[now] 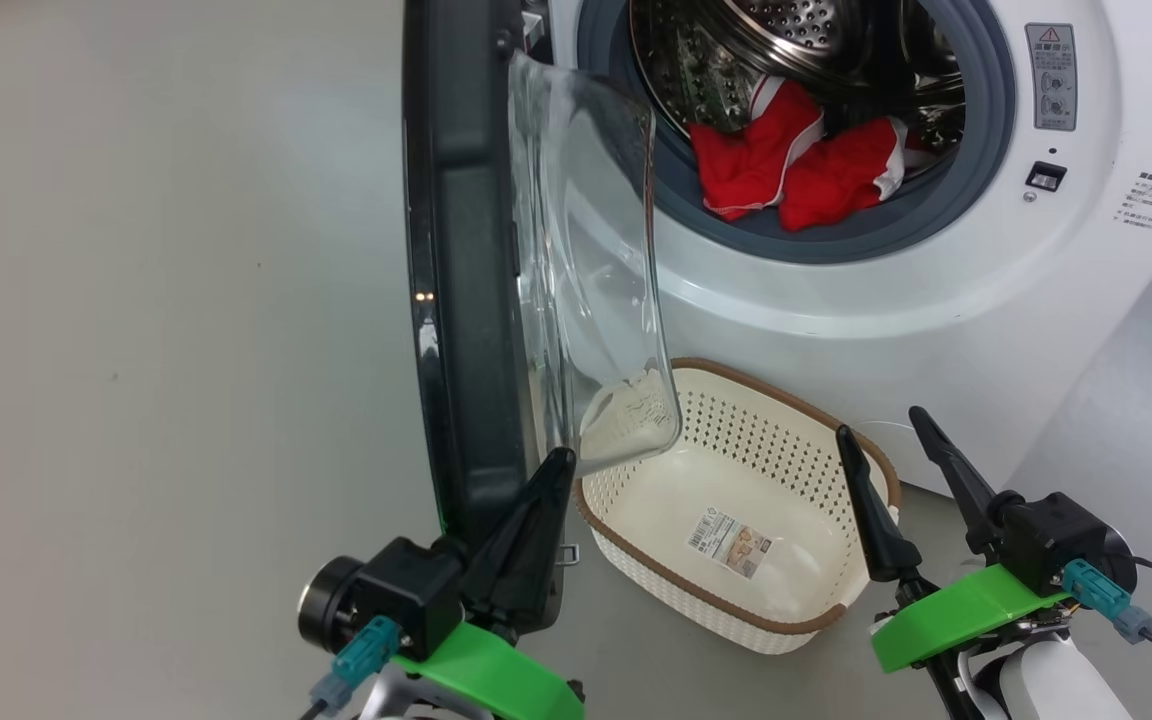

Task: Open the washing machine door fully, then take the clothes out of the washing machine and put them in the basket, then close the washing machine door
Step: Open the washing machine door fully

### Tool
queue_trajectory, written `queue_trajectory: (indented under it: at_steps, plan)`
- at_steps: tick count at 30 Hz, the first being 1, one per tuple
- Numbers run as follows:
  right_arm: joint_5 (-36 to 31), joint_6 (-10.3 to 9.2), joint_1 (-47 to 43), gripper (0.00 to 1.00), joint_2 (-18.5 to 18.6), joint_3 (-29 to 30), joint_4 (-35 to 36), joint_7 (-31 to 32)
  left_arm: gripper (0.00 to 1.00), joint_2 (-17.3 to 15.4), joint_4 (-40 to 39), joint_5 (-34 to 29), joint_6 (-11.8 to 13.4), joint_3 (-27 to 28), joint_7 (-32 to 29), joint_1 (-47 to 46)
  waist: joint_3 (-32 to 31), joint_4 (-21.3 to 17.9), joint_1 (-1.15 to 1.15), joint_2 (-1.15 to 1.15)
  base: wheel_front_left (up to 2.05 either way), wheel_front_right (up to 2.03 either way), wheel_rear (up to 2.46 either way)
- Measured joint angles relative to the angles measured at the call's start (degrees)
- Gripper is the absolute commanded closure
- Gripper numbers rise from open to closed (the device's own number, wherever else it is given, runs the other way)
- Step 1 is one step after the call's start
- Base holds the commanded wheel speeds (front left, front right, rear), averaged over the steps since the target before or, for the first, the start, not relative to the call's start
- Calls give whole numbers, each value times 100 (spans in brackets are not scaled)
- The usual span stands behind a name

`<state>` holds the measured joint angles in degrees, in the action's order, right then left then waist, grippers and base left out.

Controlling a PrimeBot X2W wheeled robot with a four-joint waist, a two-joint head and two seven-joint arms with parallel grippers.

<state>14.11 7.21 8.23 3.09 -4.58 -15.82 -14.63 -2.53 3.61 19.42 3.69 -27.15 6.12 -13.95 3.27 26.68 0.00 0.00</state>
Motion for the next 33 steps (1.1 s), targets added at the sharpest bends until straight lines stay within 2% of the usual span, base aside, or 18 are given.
queue_trajectory:
  at_steps: [16,33]
  plan:
    - [1,0,-3,0,0,-20,-49,0,100,-68,35,234,201,269,94,343,-128,175,0,0,0,0,0]
    - [-10,0,-4,0,-2,-176,-93,0,100,-512,281,198,736,896,213,452,-50,299,0,0,0,0,0]
